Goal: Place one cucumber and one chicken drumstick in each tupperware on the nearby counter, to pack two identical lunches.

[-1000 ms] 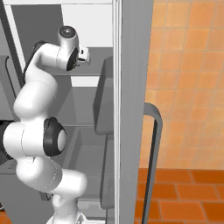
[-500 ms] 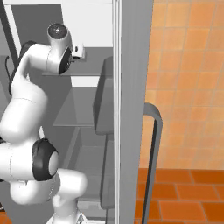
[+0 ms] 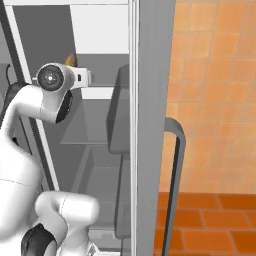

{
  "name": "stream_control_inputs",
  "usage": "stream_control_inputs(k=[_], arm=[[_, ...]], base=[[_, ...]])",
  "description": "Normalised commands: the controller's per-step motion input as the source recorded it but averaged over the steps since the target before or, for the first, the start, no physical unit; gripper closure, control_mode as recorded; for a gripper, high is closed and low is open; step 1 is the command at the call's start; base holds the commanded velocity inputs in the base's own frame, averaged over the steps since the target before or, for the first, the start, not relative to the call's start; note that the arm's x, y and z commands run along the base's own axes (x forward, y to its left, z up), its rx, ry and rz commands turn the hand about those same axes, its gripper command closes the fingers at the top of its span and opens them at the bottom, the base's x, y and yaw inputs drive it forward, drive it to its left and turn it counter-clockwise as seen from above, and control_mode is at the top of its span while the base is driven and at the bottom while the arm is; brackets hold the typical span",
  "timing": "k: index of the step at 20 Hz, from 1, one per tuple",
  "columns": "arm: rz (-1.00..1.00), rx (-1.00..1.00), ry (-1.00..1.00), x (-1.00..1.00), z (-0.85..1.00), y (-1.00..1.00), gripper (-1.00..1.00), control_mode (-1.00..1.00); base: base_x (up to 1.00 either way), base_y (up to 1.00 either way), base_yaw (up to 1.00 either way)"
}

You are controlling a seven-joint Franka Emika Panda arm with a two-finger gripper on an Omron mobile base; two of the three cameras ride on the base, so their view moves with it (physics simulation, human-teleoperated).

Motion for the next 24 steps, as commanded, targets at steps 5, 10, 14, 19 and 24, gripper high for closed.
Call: stream_control_inputs(k=[5,10,14,19,24], arm=[[0.0,-0.05,0.15,-1.0,-0.75,-0.19,1.0,-1.0],[-0.03,-0.09,0.22,-0.6,-0.6,0.0,1.0,1.0],[0.0,0.0,0.0,0.0,0.0,0.0,1.0,1.0],[0.0,0.0,0.0,0.0,0.0,0.0,1.0,1.0],[0.0,0.0,0.0,0.0,0.0,0.0,1.0,1.0]], base=[[0.0,0.0,0.0],[-0.4,0.0,-0.03],[-1.0,0.23,-0.01],[-0.96,0.99,0.31],[-0.53,1.0,0.62]])
